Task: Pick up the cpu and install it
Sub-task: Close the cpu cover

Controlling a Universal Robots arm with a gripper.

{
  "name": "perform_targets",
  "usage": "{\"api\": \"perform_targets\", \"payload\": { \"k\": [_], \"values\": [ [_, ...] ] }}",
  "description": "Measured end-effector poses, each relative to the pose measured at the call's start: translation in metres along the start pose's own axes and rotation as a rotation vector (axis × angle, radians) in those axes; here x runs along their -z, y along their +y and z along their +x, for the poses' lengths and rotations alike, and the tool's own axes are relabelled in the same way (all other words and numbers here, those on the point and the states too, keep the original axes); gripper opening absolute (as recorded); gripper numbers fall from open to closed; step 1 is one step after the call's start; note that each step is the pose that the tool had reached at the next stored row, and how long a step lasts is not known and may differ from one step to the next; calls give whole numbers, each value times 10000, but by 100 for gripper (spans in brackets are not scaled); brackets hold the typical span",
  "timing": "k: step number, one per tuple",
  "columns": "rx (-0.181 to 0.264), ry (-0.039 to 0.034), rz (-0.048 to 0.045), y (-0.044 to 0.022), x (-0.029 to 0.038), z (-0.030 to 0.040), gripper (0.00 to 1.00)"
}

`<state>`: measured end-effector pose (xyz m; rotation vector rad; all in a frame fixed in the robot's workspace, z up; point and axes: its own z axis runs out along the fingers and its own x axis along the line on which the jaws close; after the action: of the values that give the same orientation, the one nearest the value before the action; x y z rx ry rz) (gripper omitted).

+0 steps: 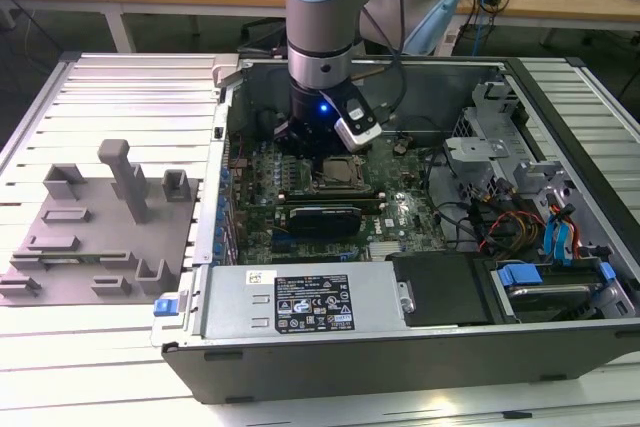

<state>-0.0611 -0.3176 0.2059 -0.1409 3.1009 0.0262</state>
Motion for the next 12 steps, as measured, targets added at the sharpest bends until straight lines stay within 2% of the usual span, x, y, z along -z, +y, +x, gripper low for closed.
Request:
{"api": "perform_targets", "payload": {
  "k": [4, 9, 12],
  "values": [
    [0, -2, 4, 3, 24, 0, 11],
    [1, -21, 5, 36, -26, 6, 11],
    [-1, -28, -3, 51, -30, 5, 11]
  ]
}}
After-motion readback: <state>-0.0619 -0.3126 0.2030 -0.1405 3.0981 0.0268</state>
